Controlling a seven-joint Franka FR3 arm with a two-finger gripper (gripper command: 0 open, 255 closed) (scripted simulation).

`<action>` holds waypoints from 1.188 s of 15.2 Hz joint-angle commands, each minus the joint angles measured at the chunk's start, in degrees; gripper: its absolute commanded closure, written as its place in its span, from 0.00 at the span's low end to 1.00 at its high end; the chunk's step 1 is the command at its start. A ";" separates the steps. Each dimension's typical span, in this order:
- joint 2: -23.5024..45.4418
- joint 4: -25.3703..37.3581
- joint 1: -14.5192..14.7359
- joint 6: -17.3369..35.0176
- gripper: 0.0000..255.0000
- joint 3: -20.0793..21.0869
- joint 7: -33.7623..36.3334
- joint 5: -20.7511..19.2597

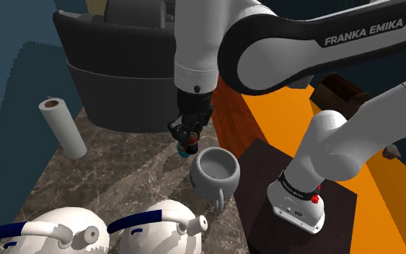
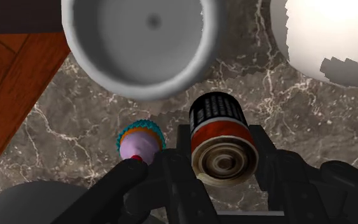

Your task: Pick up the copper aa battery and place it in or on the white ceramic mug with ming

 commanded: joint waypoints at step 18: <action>-16.03 -19.62 6.23 3.43 1.00 0.11 -0.83 6.43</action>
